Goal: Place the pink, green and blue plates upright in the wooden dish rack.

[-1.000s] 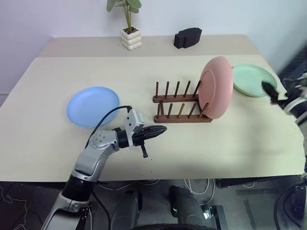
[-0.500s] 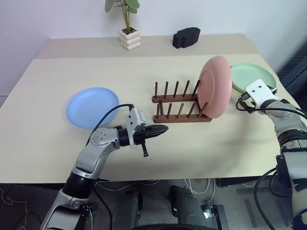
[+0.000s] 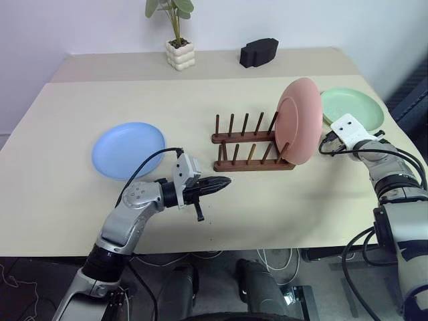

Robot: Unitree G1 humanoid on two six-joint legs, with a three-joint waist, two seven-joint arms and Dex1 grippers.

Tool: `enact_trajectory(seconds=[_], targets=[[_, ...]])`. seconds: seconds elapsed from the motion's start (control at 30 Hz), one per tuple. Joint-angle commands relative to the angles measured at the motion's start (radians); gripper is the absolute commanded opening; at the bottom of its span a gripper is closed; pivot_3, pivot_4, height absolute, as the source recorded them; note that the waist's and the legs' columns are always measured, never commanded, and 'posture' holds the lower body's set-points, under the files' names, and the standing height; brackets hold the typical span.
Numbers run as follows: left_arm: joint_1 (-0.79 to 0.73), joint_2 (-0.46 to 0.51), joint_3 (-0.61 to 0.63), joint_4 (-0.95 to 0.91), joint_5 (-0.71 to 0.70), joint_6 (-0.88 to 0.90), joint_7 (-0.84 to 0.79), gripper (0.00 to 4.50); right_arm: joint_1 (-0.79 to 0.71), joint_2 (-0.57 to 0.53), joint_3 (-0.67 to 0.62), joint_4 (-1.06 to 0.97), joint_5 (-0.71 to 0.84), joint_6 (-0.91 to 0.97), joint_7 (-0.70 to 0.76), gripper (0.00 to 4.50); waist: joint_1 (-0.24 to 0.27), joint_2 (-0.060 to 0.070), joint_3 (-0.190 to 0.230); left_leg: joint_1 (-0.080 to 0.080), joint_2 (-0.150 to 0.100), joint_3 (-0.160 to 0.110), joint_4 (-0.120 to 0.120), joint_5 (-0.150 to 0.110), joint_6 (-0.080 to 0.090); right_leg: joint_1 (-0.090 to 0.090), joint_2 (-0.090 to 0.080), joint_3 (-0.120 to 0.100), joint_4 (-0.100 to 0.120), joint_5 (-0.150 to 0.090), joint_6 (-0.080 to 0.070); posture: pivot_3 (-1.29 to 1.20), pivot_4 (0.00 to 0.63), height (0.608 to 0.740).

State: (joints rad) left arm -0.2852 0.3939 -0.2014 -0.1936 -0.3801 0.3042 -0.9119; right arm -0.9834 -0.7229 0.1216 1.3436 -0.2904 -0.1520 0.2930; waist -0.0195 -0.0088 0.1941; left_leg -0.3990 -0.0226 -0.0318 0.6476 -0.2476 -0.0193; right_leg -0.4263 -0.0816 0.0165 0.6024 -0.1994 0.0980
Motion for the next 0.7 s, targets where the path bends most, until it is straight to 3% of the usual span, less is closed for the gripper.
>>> enact_trajectory(seconds=[0.03,0.43,0.57,0.7], targets=[[0.001,0.008,0.016,-0.043,-0.012,0.001,0.004,0.00,-0.006,-0.018,-0.027,-0.004,0.007,-0.016,-0.017,0.01,0.000,0.000,0.000,0.000,0.000,0.000,0.000,0.000,0.000,0.000,0.000,0.000,0.000,0.000,0.000,0.00,0.150,0.736],[-0.006,0.008,0.009,-0.040,-0.016,0.011,-0.004,0.00,0.081,-0.071,-0.135,-0.037,0.096,-0.059,0.021,0.01,-0.001,0.000,0.000,0.000,0.000,0.001,0.000,0.000,0.000,0.000,0.000,0.001,0.000,0.000,0.000,0.00,0.150,0.736],[-0.033,-0.003,-0.003,-0.014,-0.012,0.005,-0.019,0.00,0.090,-0.068,-0.183,-0.045,0.141,-0.065,0.060,1.29,-0.002,0.000,0.000,0.002,0.000,0.001,0.000,0.000,0.000,0.001,0.000,0.001,0.000,0.000,0.000,0.00,0.150,0.736],[-0.052,-0.010,-0.006,0.007,-0.008,0.000,-0.031,0.00,0.080,-0.055,-0.175,-0.043,0.125,-0.065,0.049,3.34,-0.002,0.000,0.000,0.002,0.000,0.002,0.000,0.000,0.000,0.002,0.000,0.002,0.000,0.000,0.000,0.00,0.150,0.736]])
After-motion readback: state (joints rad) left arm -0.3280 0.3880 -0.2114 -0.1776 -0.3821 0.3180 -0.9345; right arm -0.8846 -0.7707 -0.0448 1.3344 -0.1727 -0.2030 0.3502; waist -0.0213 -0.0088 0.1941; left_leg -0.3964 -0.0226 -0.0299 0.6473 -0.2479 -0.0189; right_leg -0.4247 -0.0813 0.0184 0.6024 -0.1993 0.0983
